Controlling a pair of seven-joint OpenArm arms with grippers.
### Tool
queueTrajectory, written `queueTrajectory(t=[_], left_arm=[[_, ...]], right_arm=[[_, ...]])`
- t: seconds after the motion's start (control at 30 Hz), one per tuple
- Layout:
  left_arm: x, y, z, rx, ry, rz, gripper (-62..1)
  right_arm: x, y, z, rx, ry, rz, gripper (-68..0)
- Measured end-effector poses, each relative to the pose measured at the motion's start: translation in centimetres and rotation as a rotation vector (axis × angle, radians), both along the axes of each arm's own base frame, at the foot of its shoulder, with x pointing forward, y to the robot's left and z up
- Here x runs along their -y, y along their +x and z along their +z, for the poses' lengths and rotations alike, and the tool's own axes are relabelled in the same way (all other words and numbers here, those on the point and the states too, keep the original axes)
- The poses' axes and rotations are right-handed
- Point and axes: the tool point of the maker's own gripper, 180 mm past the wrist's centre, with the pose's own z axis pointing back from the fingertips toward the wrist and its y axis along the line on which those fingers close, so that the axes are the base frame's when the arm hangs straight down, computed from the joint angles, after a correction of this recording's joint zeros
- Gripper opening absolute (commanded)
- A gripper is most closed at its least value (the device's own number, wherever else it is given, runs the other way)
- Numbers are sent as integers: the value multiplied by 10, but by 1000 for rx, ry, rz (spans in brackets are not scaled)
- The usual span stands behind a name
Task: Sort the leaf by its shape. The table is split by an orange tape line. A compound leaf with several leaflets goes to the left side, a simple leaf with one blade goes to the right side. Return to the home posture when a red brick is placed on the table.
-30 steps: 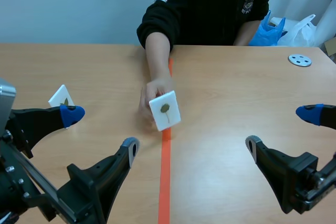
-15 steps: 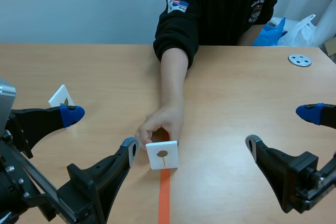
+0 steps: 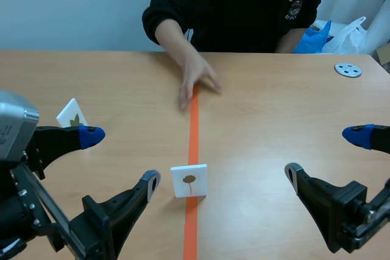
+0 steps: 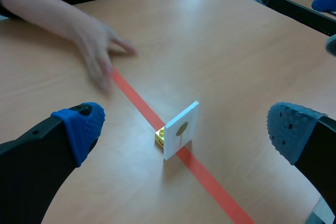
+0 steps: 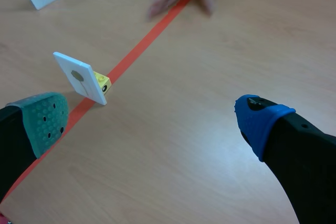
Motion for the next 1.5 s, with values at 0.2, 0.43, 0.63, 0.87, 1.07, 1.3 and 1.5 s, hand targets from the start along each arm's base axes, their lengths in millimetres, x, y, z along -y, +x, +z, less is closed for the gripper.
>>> queueTrajectory(t=[0.2,0.43,0.63,0.87,1.07,1.3,1.5], left_arm=[[-4,14,-24,-26,15,-51,14],[6,30,-56,-43,34,-129,14],[22,34,-83,-29,93,-233,14],[34,38,-107,-22,145,-319,14],[54,37,-118,-31,116,-355,14],[82,33,-123,-33,69,-397,14],[90,40,-132,-43,68,-387,14]], right_arm=[[0,0,0,-1,0,0,4],[0,0,0,-1,0,0,4],[0,0,0,-1,0,0,4],[0,0,0,-1,0,0,4],[0,0,0,-1,0,0,4],[0,0,0,0,0,0,4],[0,0,0,0,0,0,4]])
